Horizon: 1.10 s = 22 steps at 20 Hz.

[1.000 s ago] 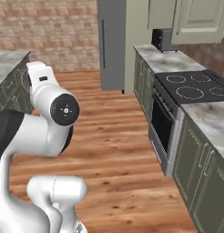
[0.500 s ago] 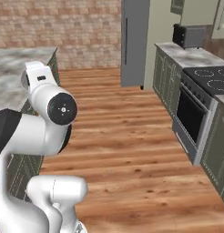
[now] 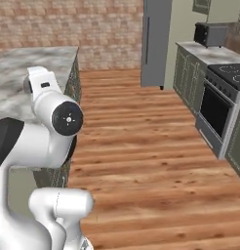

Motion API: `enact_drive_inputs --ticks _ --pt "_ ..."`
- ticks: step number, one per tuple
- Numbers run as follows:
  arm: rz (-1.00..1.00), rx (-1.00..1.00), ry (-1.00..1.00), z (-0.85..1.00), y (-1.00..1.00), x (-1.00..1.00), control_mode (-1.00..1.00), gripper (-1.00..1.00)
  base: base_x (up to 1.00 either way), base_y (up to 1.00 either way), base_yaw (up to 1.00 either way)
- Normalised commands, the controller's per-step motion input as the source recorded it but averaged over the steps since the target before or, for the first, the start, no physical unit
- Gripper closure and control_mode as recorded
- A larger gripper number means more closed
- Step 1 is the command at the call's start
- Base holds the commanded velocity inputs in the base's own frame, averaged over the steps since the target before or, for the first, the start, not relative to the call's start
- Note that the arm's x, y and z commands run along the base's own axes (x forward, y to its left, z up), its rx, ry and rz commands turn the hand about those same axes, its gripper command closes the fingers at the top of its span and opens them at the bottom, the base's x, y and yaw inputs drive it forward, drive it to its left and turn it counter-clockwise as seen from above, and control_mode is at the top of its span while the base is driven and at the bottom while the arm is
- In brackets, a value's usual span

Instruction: There is a bowl on the dining counter. Grab a lemon wedge from the fridge and place it in the bowl. Then get the liquor bottle and glass cup from the cabinet and place them next to the bowl.

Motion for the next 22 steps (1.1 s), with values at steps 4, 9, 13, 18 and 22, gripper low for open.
enact_drive_inputs --ticks 4,9,13,18,22 --pt "0.0 0.0 0.0 0.0 0.0 0.0 1.0 1.0 -0.79 0.93 0.0" --pt "0.0 0.0 0.0 0.0 0.0 0.0 1.0 1.0 -0.4 1.0 0.0" --pt "0.0 0.0 0.0 0.0 0.0 0.0 1.0 1.0 -0.38 1.0 0.0" --pt "0.0 0.0 0.0 0.0 0.0 0.0 1.0 1.0 -0.39 1.0 0.0" --pt "0.0 0.0 0.0 0.0 0.0 0.0 1.0 1.0 -0.32 1.0 0.0"
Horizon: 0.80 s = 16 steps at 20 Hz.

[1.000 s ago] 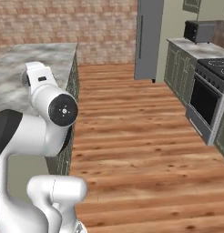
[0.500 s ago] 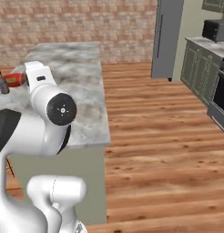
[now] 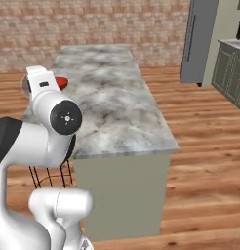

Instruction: There is a bowl on the dining counter. Grab a lemon wedge from the fridge and place it in the bowl. Then get the liquor bottle and glass cup from the cabinet and place them next to the bowl.

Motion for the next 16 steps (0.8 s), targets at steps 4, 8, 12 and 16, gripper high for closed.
enact_drive_inputs --ticks 4,8,12,16 --pt "0.0 0.0 0.0 0.0 0.0 0.0 1.0 1.0 -0.18 1.0 0.0" --pt "0.0 0.0 0.0 0.0 0.0 0.0 1.0 1.0 -0.03 1.0 -0.02" --pt "0.0 0.0 0.0 0.0 0.0 0.0 1.0 1.0 0.01 1.0 -0.05" --pt "0.0 0.0 0.0 0.0 0.0 0.0 1.0 1.0 0.26 1.0 -0.15"
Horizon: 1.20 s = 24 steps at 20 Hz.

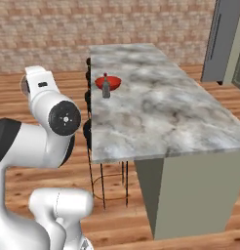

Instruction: There is a bowl on the dining counter. Grab a lemon wedge from the fridge and place it in the bowl. Then get the liquor bottle and glass cup from the cabinet and place them next to the bowl.

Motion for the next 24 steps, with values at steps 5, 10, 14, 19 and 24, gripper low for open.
enact_drive_inputs --ticks 5,10,14,19,24 --pt "0.0 0.0 0.0 0.0 0.0 0.0 1.0 1.0 0.53 1.0 -0.25" --pt "0.0 0.0 0.0 0.0 0.0 0.0 1.0 1.0 0.65 0.99 -0.29" --pt "0.0 0.0 0.0 0.0 0.0 0.0 1.0 1.0 0.65 0.91 -0.33" --pt "0.0 0.0 0.0 0.0 0.0 0.0 1.0 1.0 0.52 0.95 -0.37" --pt "0.0 0.0 0.0 0.0 0.0 0.0 1.0 1.0 0.35 1.0 -0.4"
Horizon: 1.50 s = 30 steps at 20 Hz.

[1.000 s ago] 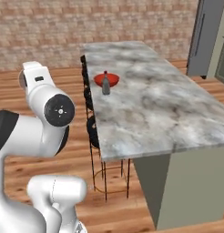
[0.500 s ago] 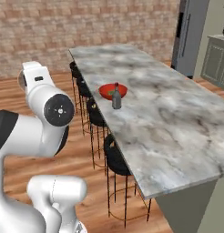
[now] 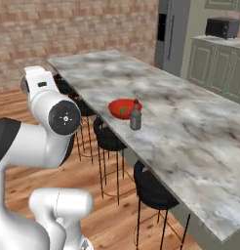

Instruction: There is a bowl on the dining counter. Grab a lemon wedge from the fridge and place it in the bowl. Then get the liquor bottle and glass cup from the cabinet and place them next to the bowl.

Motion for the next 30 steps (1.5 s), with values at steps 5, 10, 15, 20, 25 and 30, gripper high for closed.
enact_drive_inputs --ticks 5,10,15,20,25,30 --pt "0.0 0.0 0.0 0.0 0.0 0.0 1.0 1.0 0.32 0.97 -0.47" --pt "0.0 0.0 0.0 0.0 0.0 0.0 1.0 1.0 0.36 0.91 -0.51" --pt "0.0 0.0 0.0 0.0 0.0 0.0 1.0 1.0 0.46 0.85 -0.51" --pt "0.0 0.0 0.0 0.0 0.0 0.0 1.0 1.0 0.61 0.7 -0.47" --pt "0.0 0.0 0.0 0.0 0.0 0.0 1.0 1.0 0.73 0.31 -0.41" --pt "0.0 0.0 0.0 0.0 0.0 0.0 1.0 1.0 0.75 0.22 -0.35"
